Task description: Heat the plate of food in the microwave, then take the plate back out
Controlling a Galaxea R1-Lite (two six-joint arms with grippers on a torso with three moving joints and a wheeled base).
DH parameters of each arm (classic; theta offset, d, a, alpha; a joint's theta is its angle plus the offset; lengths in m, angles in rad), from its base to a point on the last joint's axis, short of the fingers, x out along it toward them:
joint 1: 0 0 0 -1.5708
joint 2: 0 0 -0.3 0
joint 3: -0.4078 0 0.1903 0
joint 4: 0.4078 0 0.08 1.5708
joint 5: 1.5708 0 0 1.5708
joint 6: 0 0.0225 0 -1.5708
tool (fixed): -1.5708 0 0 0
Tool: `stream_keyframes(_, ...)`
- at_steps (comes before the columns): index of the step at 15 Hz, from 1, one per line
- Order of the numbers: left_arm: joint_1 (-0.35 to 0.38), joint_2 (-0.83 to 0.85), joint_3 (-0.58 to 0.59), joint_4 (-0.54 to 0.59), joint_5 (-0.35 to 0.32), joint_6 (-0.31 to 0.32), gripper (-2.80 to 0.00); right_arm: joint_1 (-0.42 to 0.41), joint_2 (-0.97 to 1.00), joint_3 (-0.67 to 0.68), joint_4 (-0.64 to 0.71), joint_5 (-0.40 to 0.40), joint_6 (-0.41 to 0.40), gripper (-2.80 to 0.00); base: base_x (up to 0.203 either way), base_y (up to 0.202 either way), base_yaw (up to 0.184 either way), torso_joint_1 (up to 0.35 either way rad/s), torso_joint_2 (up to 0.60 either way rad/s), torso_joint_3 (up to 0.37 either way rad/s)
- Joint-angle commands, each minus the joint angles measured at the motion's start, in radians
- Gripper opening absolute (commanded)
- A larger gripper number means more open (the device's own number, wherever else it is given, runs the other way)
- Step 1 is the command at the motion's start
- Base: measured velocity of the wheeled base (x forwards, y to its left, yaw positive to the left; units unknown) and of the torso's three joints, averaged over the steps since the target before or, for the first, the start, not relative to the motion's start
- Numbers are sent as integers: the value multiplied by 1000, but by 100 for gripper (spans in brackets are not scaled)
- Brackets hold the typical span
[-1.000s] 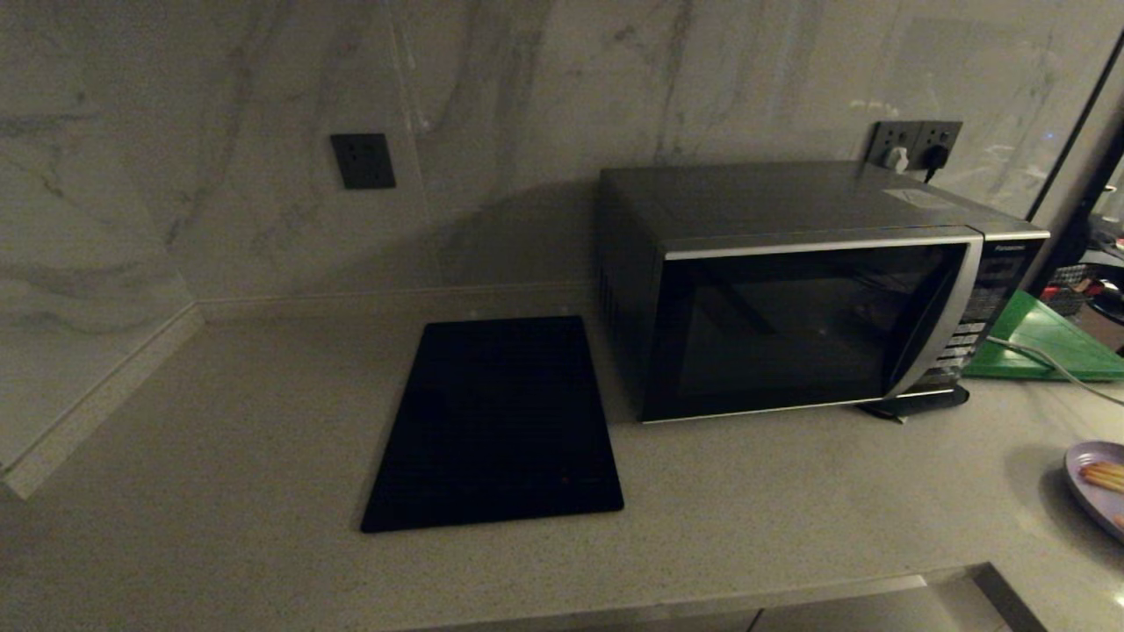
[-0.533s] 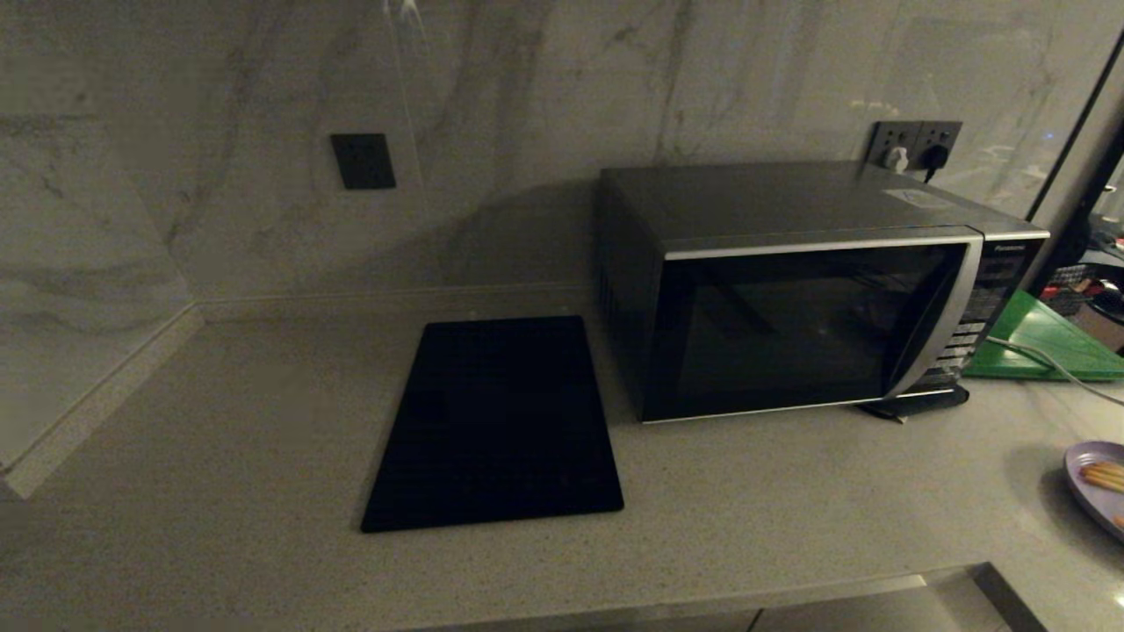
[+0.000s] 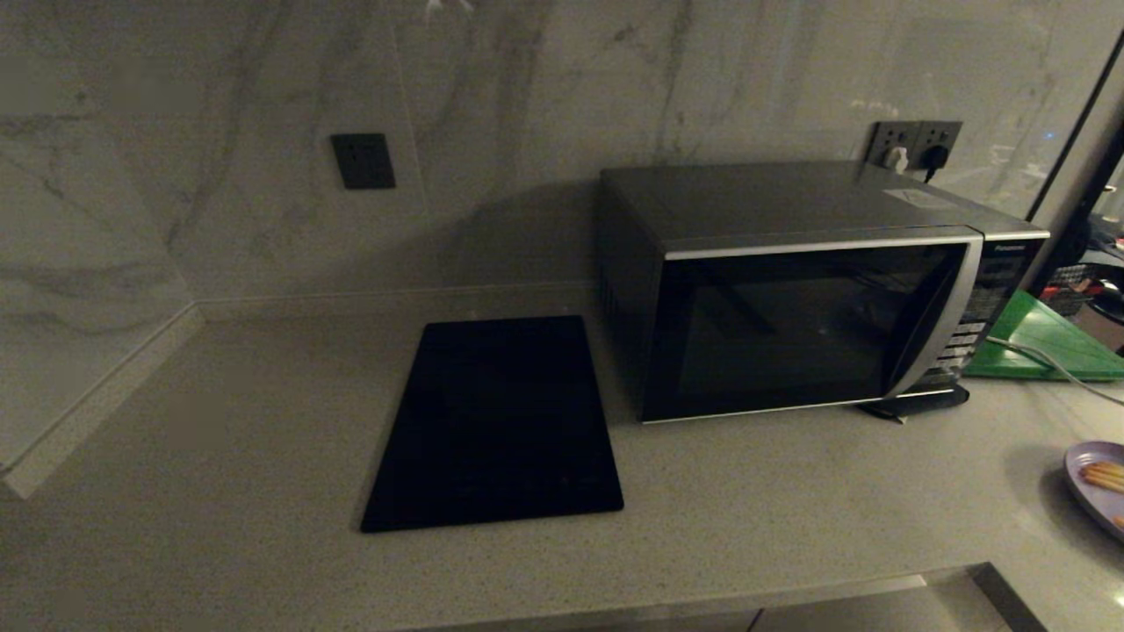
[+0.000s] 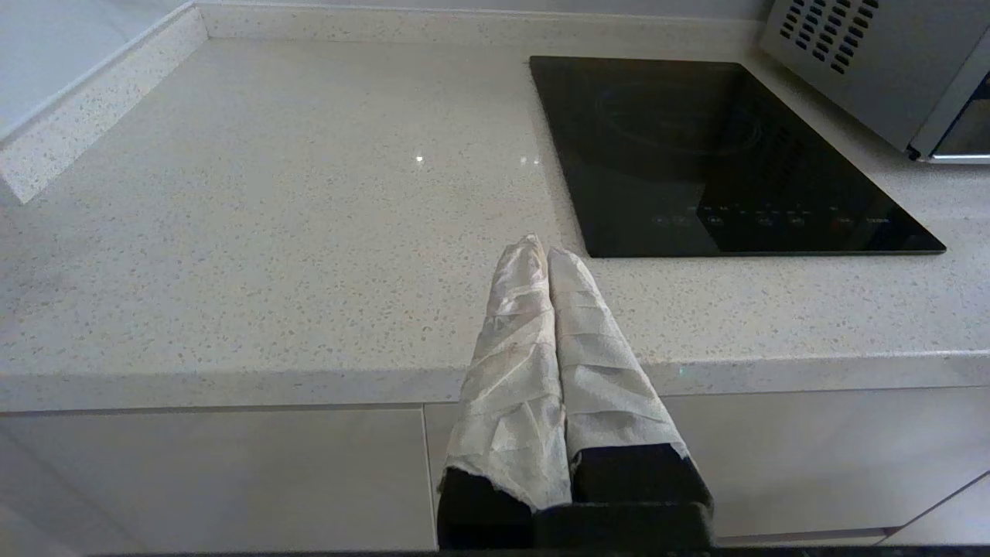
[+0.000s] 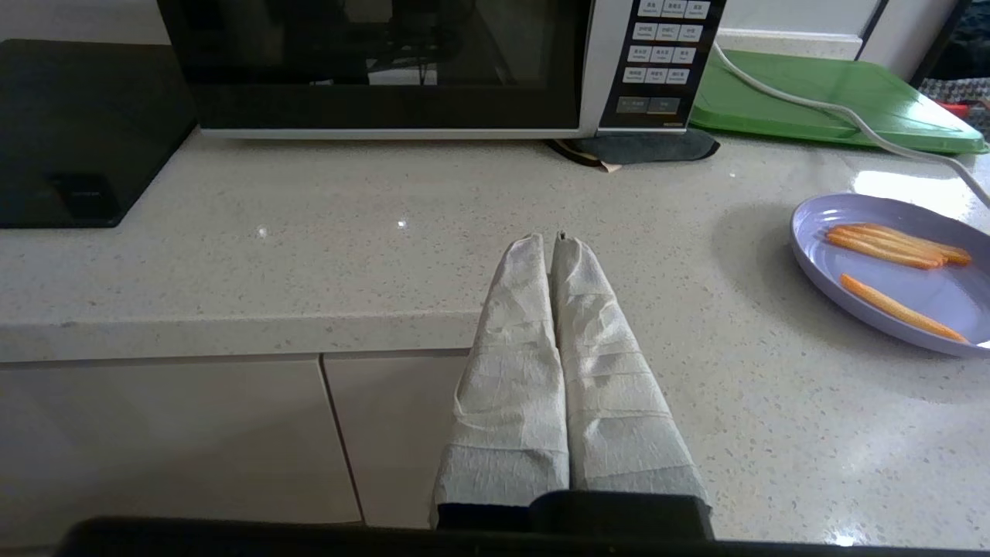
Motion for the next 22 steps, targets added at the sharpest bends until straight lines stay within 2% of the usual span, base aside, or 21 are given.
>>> stream_keyframes(1, 1, 2, 0, -1, 0, -1, -280, 0, 0, 2, -1, -1, 6, -280, 0, 0, 0, 0, 0, 0)
stream_keyframes(22, 1, 2, 0, -2, 0, -1, -280, 0, 0, 3, -1, 1, 9, -280, 0, 0, 0, 0, 0, 0)
